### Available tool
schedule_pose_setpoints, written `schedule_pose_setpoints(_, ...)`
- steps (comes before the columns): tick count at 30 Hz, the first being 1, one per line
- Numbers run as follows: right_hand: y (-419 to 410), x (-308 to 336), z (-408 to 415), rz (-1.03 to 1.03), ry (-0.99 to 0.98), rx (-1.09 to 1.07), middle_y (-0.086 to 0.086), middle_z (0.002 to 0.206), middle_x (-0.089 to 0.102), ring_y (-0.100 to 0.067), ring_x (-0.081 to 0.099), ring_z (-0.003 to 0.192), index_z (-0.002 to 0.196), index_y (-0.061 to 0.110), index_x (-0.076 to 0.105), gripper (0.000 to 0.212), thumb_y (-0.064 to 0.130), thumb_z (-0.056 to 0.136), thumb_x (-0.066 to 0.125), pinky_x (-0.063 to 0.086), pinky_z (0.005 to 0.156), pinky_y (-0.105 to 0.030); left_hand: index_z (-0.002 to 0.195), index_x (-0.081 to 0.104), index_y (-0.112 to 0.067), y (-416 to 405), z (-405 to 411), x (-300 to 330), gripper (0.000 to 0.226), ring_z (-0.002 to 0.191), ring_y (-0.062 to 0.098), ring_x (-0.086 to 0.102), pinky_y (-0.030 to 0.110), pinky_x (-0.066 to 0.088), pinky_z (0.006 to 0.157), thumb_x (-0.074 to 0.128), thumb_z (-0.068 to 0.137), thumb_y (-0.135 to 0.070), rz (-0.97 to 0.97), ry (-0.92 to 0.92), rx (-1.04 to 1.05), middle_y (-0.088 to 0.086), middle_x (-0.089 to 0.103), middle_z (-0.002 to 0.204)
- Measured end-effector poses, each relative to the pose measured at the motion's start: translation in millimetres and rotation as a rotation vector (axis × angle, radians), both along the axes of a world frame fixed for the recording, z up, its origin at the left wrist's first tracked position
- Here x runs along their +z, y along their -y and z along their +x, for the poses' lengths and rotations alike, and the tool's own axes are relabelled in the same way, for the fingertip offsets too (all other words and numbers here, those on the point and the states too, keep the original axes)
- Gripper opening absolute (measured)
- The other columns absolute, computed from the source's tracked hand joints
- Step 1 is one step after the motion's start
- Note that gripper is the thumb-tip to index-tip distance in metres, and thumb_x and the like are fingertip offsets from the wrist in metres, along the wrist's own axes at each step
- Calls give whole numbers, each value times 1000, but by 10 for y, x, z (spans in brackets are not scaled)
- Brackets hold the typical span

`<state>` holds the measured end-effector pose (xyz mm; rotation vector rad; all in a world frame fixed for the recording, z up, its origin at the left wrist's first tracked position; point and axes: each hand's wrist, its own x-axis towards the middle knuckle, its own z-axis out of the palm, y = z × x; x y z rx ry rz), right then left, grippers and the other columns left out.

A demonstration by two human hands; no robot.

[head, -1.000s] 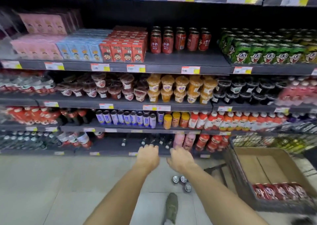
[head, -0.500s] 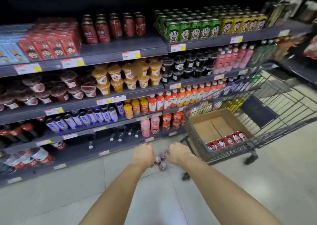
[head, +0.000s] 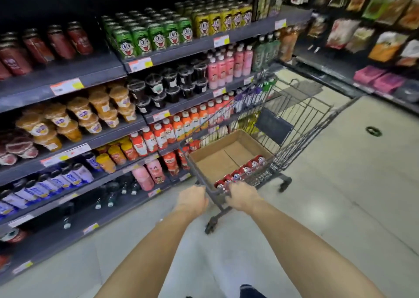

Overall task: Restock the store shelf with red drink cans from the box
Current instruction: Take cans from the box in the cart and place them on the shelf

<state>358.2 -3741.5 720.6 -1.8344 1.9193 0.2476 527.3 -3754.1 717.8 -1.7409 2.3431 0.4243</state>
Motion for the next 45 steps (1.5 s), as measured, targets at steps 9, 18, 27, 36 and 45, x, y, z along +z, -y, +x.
schedule_pose_setpoints(9,132,-118,-1019,-25,20,6,-15,125,59,-35,56,118,124,8,54,39,36,97,50,47,98,-42,109,62,-15,268,-955,-133,27,100,31,64,35,50,80,45,92,-28,18,45,-30,10,67,110)
schedule_pose_setpoints(18,757,-260,-1264,-47,60,26,-13,126,58,-32,57,118,129,9,50,39,35,100,49,46,94,-39,102,63,-12,922,-1320,-296,28,91,30,65,35,50,78,42,95,-28,64,140,-62,10,68,101)
schedule_pose_setpoints(27,1742,-470,-1646,74,-49,104,-12,122,59,-29,56,115,129,10,50,38,35,100,49,45,94,-40,105,64,-15,1780,-1631,-676,24,96,25,67,33,51,79,47,94,-28,232,132,-5,5,69,107)
schedule_pose_setpoints(36,2552,-982,-1380,213,-66,301,-12,119,67,-29,61,114,120,10,64,33,31,97,53,49,93,-39,106,67,-16,2056,-1529,-1032,22,100,26,67,32,50,81,51,91,-20,376,243,8,5,70,109)
schedule_pose_setpoints(45,2798,-1891,-1316,482,49,315,-9,115,63,-25,61,106,124,11,57,32,30,99,53,49,92,-37,124,56,-12,2214,-1643,-1708,33,115,27,56,41,44,100,52,92,-17,537,253,110,10,61,124)
